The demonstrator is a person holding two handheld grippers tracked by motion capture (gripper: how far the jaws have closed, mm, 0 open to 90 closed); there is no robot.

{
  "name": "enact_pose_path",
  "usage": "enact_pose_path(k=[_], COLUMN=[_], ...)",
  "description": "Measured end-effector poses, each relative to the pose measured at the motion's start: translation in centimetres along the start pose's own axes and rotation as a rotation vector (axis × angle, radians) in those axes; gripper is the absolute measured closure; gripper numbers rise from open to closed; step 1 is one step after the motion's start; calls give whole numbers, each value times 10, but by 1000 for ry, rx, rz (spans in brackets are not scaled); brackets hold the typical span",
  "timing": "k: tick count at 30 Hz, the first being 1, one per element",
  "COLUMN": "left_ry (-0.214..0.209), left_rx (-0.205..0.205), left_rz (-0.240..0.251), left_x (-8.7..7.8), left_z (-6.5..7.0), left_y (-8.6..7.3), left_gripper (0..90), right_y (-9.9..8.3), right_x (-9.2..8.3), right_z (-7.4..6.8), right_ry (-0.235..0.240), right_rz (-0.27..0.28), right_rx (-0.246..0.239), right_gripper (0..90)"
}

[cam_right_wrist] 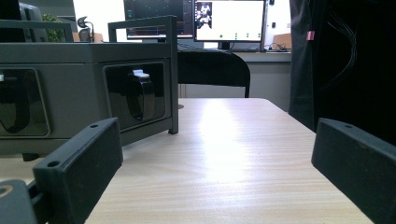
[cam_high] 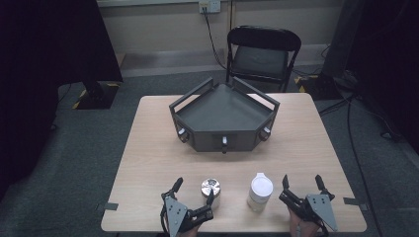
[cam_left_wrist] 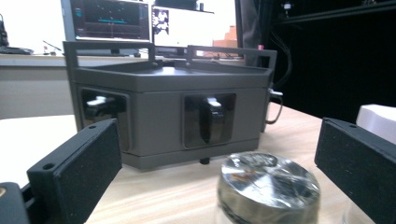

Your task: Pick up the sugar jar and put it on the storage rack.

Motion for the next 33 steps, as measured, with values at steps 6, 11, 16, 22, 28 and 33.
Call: enact_pose_path(k=[6,11,16,22,28,33], left_ry=[-33,-77,-68,-60,-70,-79], left_rx=[-4,-3,-5,-6,-5,-6], left_rz=[-20,-55,-97,-96,-90,-99], left_x=[5,11,17,19,19,21], left_z=[5,10,14,16,15,12], left_y=[-4,-10,-17,-23,-23,-24], left_gripper=[22,42,88,182,277,340], right_y=[0,0,0,0,0,0], right_x=[0,0,0,0,0,0], right_z=[0,0,0,0,0,1], right_ry=[0,0,1,3,3,5], right_rz=[0,0,0,0,0,0], right_rx=[0,0,0,0,0,0], right_gripper=[7,7,7,7,7,7])
Point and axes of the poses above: each handheld gripper's, and its own axes: x roughly forward along the jaws, y roughly out of its top, z roughly to its right, the point moved 8 cm from there along x, roughly forward along the jaws, and after that the axes turned 3 degrees about y, right-handed, at the moved point
